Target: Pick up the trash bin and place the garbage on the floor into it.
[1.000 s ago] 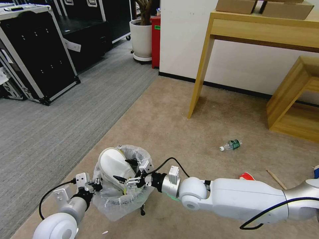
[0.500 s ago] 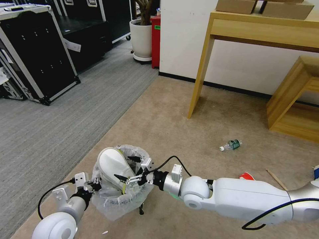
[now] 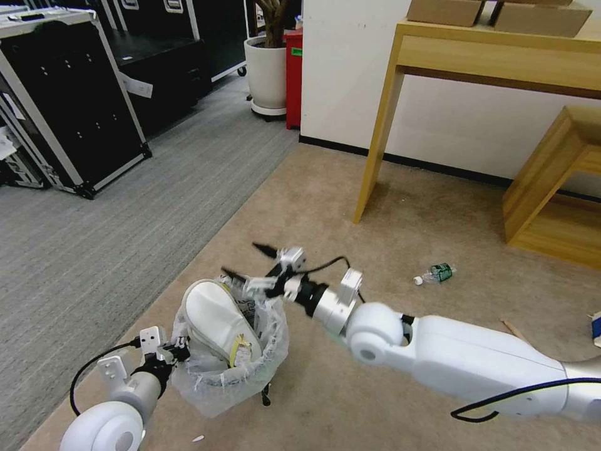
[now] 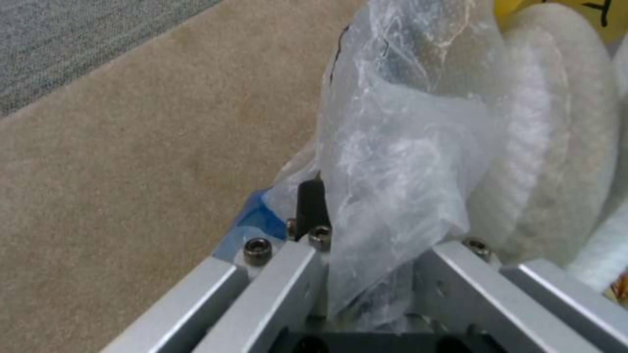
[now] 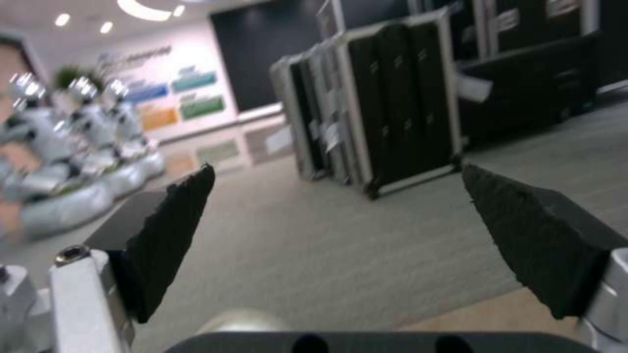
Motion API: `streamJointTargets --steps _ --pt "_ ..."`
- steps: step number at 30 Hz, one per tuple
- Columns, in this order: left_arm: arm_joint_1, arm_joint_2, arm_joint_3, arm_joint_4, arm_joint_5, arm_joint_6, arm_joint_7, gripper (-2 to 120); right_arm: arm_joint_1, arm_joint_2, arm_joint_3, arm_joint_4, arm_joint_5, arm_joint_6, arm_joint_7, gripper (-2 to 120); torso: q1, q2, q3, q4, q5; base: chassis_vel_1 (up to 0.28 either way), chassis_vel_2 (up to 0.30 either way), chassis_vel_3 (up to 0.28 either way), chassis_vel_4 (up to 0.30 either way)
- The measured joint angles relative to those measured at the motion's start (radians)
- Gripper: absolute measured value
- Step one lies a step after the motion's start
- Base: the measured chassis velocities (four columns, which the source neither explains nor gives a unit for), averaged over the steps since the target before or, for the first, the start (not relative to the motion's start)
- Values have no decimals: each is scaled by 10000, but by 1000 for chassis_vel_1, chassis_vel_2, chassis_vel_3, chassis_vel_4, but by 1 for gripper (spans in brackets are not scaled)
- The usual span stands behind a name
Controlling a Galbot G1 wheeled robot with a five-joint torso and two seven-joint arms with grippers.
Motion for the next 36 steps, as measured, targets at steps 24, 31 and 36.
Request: streamJointTargets --steps 24,31,36 --pt "237 -3 -148 -257 150 -87 40 1 -3217 -1065 5803 221 -315 -1068 1845 100 0 0 0 0 1 0 0 0 0" --pt "286 -97 -142 -264 282 -114 109 1 -3859 -1154 6657 209 -589 -1106 2096 100 0 0 0 0 1 0 0 0 0" --pt "334 -201 -271 -328 352 -147 141 1 -4256 -1059 7292 123 -1024 -1141 2392 100 0 0 -1 1 0 0 0 0 0"
